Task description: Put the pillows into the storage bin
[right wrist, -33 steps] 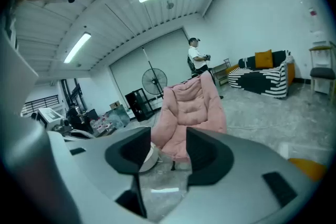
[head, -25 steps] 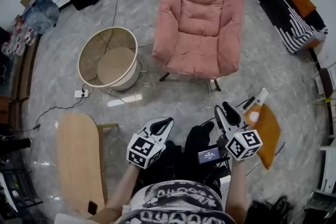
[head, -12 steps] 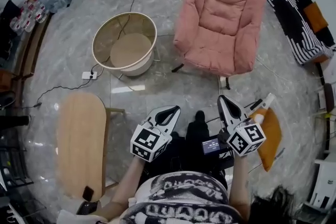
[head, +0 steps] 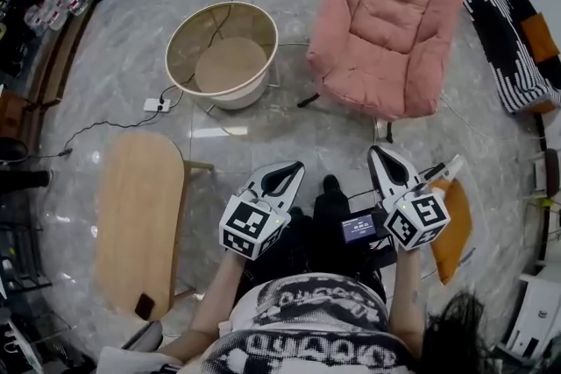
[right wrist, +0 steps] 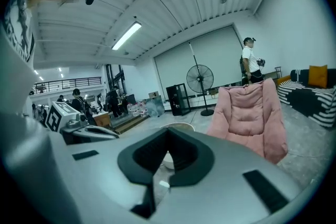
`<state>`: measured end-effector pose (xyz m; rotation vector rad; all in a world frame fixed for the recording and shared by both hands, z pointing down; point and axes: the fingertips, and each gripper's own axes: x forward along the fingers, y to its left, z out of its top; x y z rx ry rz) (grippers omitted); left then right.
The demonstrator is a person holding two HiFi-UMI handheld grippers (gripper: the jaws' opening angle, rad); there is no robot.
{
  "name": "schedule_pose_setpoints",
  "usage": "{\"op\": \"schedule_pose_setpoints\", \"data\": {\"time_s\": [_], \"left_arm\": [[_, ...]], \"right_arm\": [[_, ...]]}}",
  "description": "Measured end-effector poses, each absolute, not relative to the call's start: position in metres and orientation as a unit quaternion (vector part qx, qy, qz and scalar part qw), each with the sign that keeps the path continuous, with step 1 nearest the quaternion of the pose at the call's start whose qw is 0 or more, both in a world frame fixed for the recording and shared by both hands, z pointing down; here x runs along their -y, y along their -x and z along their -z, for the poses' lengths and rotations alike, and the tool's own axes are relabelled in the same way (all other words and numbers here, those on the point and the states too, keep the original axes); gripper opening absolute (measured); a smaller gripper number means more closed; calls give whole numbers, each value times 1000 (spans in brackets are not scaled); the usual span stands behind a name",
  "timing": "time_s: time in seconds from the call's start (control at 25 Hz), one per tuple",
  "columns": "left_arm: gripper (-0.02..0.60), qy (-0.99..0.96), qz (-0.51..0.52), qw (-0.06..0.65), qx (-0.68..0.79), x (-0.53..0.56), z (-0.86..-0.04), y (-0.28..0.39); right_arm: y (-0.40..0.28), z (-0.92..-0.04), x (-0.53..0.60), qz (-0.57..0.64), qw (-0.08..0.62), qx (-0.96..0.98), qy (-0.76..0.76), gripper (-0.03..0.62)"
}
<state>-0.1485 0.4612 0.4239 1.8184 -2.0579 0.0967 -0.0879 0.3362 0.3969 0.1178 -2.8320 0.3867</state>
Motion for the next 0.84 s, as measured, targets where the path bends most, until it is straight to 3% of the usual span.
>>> {"op": "schedule_pose_setpoints", "data": {"time_s": [0.84], "left_arm": [[12,-690,-41,180,700,-429,-418,136]], "right_arm": [[65,-385,-307,-123,133,979,-90,-2]]}}
